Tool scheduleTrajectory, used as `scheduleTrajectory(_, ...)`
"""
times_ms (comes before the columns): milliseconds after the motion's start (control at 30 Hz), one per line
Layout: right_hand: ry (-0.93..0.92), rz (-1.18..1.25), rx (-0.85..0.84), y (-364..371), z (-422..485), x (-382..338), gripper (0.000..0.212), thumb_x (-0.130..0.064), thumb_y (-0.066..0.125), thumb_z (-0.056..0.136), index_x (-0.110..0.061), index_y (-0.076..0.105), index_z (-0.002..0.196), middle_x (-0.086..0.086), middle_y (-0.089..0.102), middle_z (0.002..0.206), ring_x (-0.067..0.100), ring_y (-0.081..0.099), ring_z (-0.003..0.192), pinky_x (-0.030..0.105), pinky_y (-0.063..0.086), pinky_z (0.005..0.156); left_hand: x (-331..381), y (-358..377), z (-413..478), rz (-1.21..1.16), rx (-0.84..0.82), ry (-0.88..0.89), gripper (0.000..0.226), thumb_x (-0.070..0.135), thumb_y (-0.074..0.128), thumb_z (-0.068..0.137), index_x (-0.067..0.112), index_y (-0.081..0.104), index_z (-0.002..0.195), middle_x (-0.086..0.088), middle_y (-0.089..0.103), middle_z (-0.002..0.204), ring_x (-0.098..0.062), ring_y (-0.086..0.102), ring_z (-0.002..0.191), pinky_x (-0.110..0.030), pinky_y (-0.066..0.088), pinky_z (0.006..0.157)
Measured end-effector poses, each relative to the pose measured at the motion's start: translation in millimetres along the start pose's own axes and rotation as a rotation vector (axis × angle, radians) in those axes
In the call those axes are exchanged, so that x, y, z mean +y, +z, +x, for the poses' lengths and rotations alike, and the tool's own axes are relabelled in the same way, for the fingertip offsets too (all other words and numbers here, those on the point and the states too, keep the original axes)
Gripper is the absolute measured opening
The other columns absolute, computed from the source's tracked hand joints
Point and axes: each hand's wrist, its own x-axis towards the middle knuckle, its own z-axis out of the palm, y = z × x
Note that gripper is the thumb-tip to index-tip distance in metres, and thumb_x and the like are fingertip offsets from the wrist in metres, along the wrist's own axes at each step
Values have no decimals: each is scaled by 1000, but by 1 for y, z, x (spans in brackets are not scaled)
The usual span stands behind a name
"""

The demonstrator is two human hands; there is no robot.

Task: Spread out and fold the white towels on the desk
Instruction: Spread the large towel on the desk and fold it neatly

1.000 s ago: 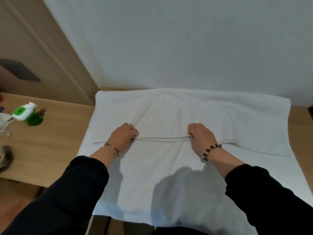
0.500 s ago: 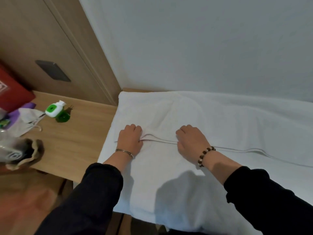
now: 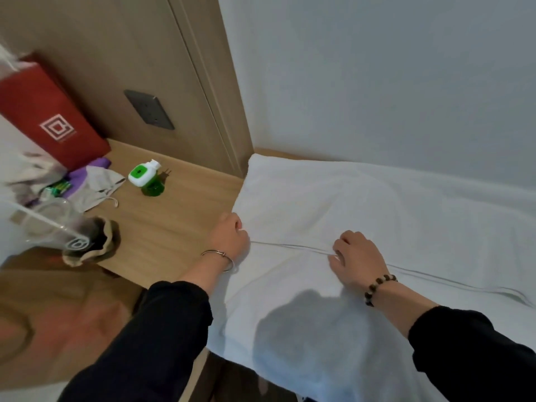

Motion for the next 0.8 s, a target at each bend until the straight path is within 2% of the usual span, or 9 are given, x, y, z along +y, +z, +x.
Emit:
scheduleTrajectory(33, 9, -4, 4, 1, 1, -1, 24, -33, 46, 94, -14, 59, 93, 0, 52, 99, 20, 48, 93, 31, 37, 76, 3, -1, 1, -44, 43, -129, 7, 17, 47, 83, 17, 44, 77, 2, 46, 82, -22, 48, 73, -32, 37, 65)
scheduleTrajectory(100, 37, -22, 19, 1, 4, -5, 22, -33, 43, 96, -16, 58, 97, -1, 51, 102, 19, 47, 94, 30, 38, 78, 5, -2, 7, -36, 5, -320, 26, 36, 47, 90, 11, 52, 93, -6, 56, 93, -29, 56, 90, -32, 38, 70)
scheduleTrajectory(200, 73, -74, 3, -1, 10, -12, 14, -30, 44, 96, -19, 51, 100, -1, 47, 103, 18, 44, 91, 30, 38, 75, 14, -6, 18, 61, -143, -362, 50, 40, 49, 92, 0, 54, 120, -15, 57, 122, -33, 54, 110, -34, 41, 83)
scheduleTrajectory(333, 63, -76, -28, -3, 12, -15, 9, -23, 45, 96, -19, 49, 102, -1, 46, 105, 18, 43, 91, 29, 35, 74, 14, -15, 26, 40, 6, -310, 25, 25, 49, 93, 5, 64, 96, -16, 65, 105, -27, 54, 80, -30, 40, 67)
scheduleTrajectory(433, 4, -79, -16, 0, 5, -13, 20, -7, 48, 89, -18, 52, 105, -1, 47, 106, 18, 43, 93, 28, 36, 74, 16, -11, 14, 408, 74, -293, 14, 16, 52, 90, 15, 56, 103, -9, 60, 108, -26, 53, 91, -31, 37, 68)
scheduleTrajectory(533, -21, 11, 15, 1, -4, -7, 33, 1, 49, 86, -17, 57, 114, 0, 50, 113, 20, 44, 99, 28, 40, 80, 43, 11, 1, 614, 290, 183, 33, 15, 60, 86, 19, 54, 118, -6, 55, 115, -28, 52, 102, -36, 37, 75)
scheduleTrajectory(633, -36, 14, 46, -10, -16, 10, 29, 2, 51, 83, -11, 66, 105, 6, 57, 106, 26, 50, 97, 35, 42, 79, 88, 46, -20, 432, 32, 823, 15, 14, 65, 80, 13, 66, 95, -9, 62, 95, -33, 56, 89, -37, 38, 68)
scheduleTrajectory(700, 27, -25, 101, -19, -29, 33, 21, 3, 53, 77, -7, 68, 89, 9, 60, 93, 30, 52, 86, 37, 41, 71, 111, 71, -34, 466, -242, 865, 17, 23, 59, 85, 12, 64, 97, -7, 59, 99, -29, 51, 95, -33, 31, 66)
scheduleTrajectory(800, 111, -18, 138, -26, -49, 63, 15, -5, 56, 83, -9, 67, 93, 6, 59, 98, 27, 51, 89, 38, 41, 76, 125, 96, -37, 536, -295, 803, 19, 28, 54, 91, 13, 60, 101, -3, 57, 106, -23, 49, 102, -30, 34, 65)
